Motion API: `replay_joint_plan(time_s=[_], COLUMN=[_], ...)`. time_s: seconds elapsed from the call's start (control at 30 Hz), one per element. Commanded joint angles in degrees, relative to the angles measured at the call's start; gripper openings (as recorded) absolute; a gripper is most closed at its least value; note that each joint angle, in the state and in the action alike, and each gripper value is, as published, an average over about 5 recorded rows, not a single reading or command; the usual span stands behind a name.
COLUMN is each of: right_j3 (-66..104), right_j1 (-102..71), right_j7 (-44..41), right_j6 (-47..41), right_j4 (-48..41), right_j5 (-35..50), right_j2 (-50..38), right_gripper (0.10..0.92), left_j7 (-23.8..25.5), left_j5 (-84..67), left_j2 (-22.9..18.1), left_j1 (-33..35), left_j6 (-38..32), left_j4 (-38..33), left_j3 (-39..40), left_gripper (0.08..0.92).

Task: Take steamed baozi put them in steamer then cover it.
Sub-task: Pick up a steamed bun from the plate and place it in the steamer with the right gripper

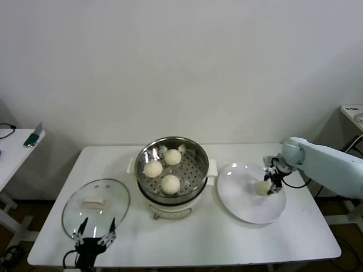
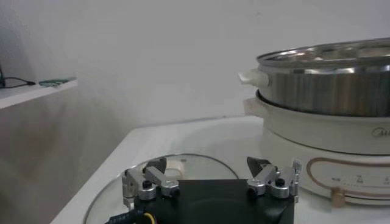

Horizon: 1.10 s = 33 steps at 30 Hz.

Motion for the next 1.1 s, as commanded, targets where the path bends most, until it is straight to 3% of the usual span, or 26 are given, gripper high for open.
replay_joint_plan(time_s=[0.03, 0.33, 0.53, 0.8, 1.1], right_j3=[-14.8, -29.9, -25.5, -21.8, -21.1], right_j1=[20.3, 51.3, 54.2, 43.5, 32.0], right_j7=[-0.4, 0.0, 3.6, 9.6, 11.3], right_j6=[-1.2, -5.8, -9.5, -12.4, -12.8], right_j4=[7.9, 24.7, 31.7, 32.1, 23.0], right_j5=[14.4, 36.5, 43.6, 42.5, 33.5], right_j2=[-0.3, 7.1, 14.8, 23.6, 28.6], right_gripper=[0.604, 0.602, 0.602, 0.602, 0.602], left_j7=[0.0, 0.1, 0.1, 0.0, 0.0], left_j5=[0.1, -0.2, -0.5, -1.4, -2.0], left_j2=[0.2, 0.8, 1.0, 1.0, 1.1], left_j1=[-0.1, -0.2, -0.3, 0.3, 0.8], left_j6=[0.2, 0.5, 0.4, 0.2, 0.1], left_j4=[-0.2, -0.9, -1.2, -1.9, -2.3], left_j3=[0.1, 0.1, 0.3, 0.0, -0.6], left_gripper=[0.823, 0.823, 0.823, 0.823, 0.823])
